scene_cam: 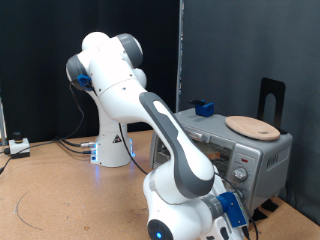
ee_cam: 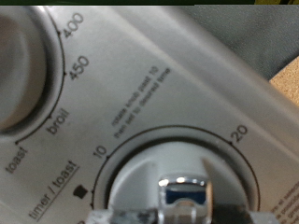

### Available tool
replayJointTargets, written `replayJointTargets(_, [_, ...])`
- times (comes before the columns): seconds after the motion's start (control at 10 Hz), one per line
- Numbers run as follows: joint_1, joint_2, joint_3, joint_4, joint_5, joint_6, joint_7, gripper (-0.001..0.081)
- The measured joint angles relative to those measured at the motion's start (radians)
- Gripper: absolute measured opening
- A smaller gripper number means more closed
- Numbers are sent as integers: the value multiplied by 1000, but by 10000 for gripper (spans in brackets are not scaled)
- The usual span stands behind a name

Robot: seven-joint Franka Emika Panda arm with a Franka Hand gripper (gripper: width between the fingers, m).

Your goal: Make a piece of toast with the oven

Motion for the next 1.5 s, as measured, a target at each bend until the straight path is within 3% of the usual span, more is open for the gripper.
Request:
replayJointTargets(0.6, [0, 0, 0, 16, 12, 6, 11, 95])
replayJointTargets(0.7, [0, 0, 0, 24, 12, 6, 21, 261])
replayJointTargets(0.8, [0, 0, 0, 31, 12, 6, 31, 261])
replayJointTargets(1.0, [-1, 0, -3, 44, 10, -14, 63, 591])
replayJointTargets(1.1, [-4, -1, -11, 56, -7, -65, 108, 591])
replayJointTargets(1.2, [-11, -3, -22, 73, -37, -122, 144, 755])
replayJointTargets(1.5, [-38, -18, -51, 148, -76, -251, 250, 798])
